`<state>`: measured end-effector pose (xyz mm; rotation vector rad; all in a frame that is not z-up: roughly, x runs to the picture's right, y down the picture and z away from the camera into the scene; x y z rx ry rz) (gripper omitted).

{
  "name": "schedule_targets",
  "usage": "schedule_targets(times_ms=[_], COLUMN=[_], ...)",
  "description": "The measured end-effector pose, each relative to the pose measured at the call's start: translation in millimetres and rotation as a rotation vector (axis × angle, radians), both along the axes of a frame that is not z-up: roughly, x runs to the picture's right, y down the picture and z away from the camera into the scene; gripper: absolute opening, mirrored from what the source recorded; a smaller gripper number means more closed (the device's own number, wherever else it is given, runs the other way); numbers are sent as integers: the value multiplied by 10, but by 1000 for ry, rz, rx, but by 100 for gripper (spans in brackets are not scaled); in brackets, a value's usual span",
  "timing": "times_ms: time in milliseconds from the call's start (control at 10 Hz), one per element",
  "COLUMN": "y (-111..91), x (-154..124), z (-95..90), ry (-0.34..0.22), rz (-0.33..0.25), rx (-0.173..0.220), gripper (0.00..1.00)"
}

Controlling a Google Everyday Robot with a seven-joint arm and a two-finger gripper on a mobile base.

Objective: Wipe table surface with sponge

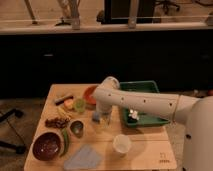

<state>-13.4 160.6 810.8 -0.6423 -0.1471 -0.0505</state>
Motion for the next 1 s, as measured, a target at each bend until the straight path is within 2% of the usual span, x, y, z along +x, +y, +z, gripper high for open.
schedule_targets(times_ms=[300, 1000], y=[-35, 43], x=[58, -6], z=[130, 548], ry=[49, 87], rz=[71, 168], rx=[15, 2], gripper=[80, 80])
